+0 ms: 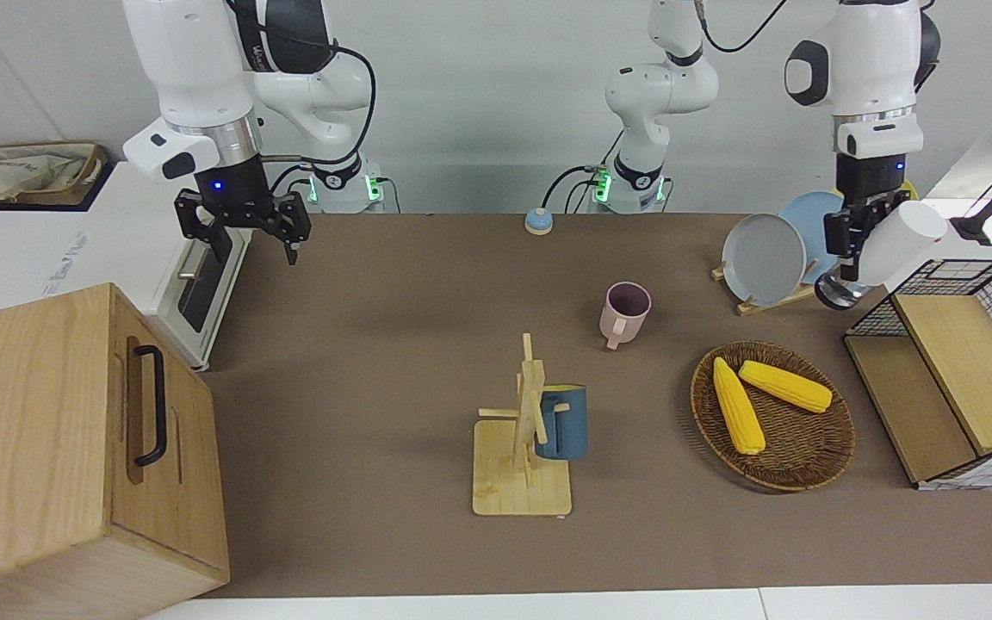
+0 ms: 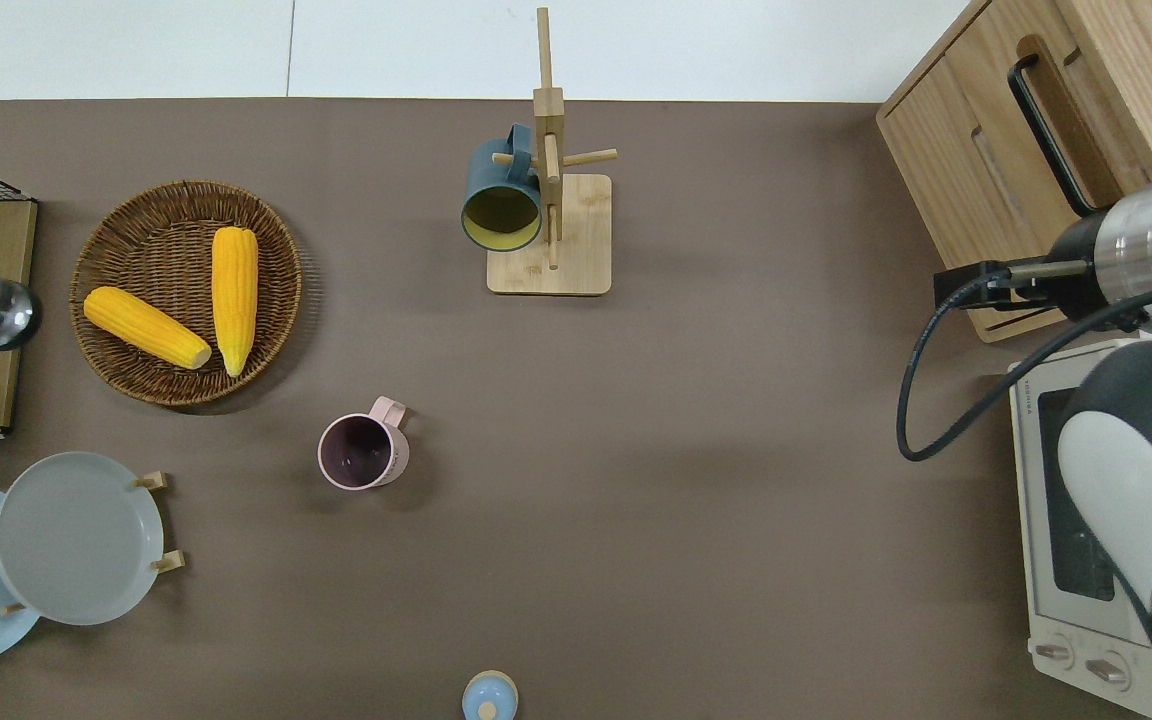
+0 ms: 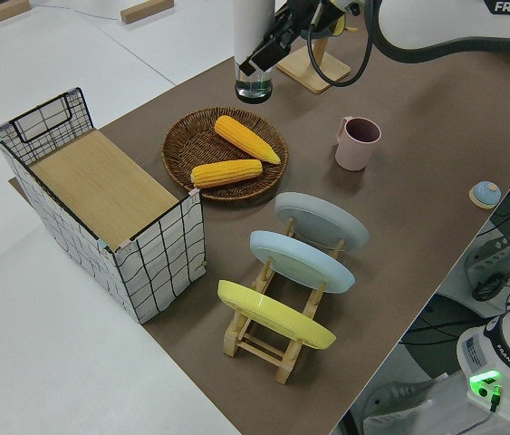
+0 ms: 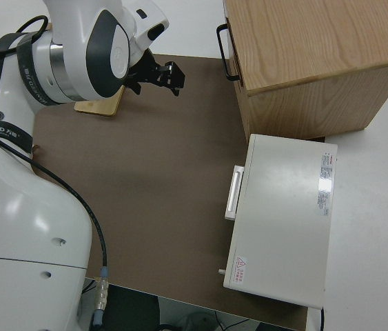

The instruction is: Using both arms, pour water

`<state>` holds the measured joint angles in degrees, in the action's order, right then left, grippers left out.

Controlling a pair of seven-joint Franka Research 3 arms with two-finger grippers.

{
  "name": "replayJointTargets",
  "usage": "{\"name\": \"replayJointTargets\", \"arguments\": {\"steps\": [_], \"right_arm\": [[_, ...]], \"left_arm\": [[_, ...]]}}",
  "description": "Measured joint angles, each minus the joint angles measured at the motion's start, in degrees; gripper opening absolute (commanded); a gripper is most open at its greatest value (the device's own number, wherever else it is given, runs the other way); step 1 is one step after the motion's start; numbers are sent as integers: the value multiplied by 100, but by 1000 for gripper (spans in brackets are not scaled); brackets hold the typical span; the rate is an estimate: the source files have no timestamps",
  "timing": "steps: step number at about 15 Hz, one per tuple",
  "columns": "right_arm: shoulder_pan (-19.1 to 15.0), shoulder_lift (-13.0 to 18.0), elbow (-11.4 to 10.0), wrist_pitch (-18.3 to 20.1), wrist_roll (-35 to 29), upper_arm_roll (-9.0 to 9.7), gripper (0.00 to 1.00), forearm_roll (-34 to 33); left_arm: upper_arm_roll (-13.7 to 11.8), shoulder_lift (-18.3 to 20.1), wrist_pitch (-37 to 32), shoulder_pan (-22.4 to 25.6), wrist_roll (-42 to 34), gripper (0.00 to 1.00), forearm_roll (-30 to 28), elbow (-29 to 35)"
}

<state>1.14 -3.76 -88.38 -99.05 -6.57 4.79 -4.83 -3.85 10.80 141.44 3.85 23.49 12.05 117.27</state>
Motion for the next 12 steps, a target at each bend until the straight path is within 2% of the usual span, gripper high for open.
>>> {"name": "replayJointTargets", "arguments": {"steps": [3,6,12], "right_arm": [[0,0,0,0,0,0,990,0],[0,0,0,0,0,0,990,0],[0,0,0,0,0,0,990,0]], "left_arm": [[-30,-335,2,354,-381,0,-5,-456],[-58,-549,7,670,-1187,0,-584,-676],[-74,-989,13,1643,-4270,0,-2753,-1075]]}}
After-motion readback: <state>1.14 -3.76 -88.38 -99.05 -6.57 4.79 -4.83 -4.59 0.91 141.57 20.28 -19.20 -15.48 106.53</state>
